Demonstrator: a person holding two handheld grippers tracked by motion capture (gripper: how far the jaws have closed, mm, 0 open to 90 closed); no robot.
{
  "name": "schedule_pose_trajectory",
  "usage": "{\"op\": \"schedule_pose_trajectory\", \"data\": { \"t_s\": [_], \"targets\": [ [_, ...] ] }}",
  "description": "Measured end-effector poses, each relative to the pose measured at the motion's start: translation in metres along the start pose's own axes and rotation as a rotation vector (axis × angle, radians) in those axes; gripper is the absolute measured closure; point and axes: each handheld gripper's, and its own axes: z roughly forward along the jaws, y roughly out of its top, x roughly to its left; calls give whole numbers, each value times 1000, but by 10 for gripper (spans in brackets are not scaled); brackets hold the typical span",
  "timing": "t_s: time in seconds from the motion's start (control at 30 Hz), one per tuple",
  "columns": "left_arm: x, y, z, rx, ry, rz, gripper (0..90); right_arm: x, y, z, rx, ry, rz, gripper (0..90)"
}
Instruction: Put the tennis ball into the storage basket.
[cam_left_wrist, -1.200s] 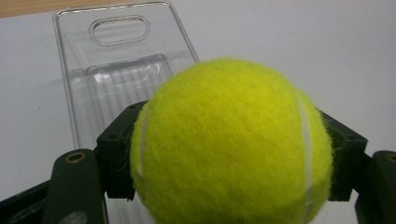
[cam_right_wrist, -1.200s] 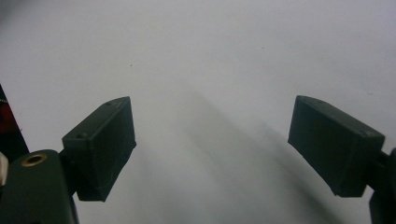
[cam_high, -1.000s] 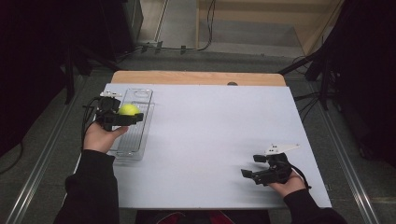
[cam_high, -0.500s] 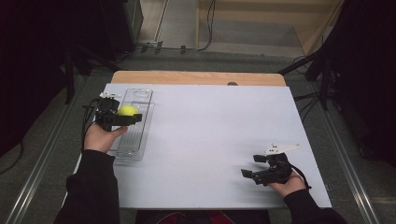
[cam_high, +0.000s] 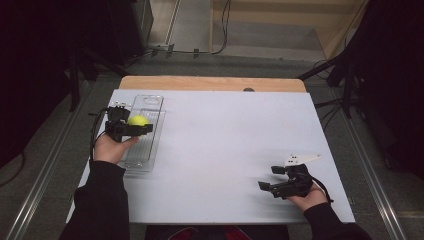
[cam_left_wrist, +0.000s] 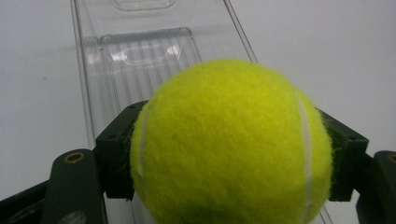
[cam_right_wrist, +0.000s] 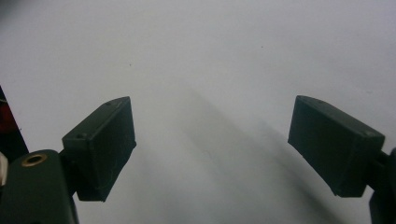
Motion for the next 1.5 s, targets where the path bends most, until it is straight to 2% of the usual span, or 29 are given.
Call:
{"op": "schedule_pose_trajectory", "data": {
  "t_s": [0.37, 0.5, 0.67, 0.87, 1.13, 1.27, 1.5],
  "targets": [
    [1, -2, 5, 18, 14, -11, 245, 0, 0, 0, -2, 1, -2, 129],
    [2, -1, 3, 7, 11, -18, 221, 0, 0, 0, -2, -1, -2, 129],
    [2, 1, -4, -38, 6, -22, 192, 0, 0, 0, -3, -1, -1, 129],
    [-2, 3, -9, -42, 2, -8, 192, 0, 0, 0, -1, -2, -3, 129],
    [-14, 8, -18, -69, -50, 20, 192, 0, 0, 0, -3, 1, 0, 129],
    [-20, 9, -20, -65, -80, 45, 192, 1, 0, 0, 0, 1, -4, 129],
    [-32, 10, -21, -62, -130, 62, 192, 0, 1, 1, 0, 3, -5, 129]
  ]
}}
